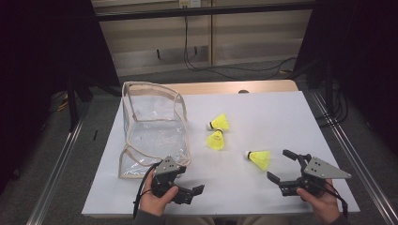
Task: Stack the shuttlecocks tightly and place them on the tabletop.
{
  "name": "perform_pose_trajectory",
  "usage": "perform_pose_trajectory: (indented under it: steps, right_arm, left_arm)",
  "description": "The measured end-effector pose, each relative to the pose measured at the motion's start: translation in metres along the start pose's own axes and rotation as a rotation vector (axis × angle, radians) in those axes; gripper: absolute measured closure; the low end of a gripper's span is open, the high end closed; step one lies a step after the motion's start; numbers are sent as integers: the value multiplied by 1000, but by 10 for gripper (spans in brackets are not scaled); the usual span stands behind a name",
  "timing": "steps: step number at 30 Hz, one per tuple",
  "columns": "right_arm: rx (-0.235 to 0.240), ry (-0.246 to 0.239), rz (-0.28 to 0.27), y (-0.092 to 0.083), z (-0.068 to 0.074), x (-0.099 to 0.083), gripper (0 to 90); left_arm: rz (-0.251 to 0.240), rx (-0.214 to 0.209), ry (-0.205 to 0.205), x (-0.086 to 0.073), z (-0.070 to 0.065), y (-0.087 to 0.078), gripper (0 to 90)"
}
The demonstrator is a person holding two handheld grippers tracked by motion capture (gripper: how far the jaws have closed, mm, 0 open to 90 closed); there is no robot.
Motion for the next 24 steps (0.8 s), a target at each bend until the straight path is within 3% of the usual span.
perform_pose_trajectory:
  steps: [24]
  right_arm:
    - [-1, -3, 3, 0, 0, 0, 41]
  left_arm:
    - [0, 30, -18, -7, 12, -16, 46]
Point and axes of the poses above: each handheld gripper's, and its own axes: y roughly forward along the jaws, x roughly out of its top, z roughly to its left, the point moved 2 cm from there along y, roughly forward along the jaws, and after that the axes turned 3 degrees about y, right-handed, at the moved point
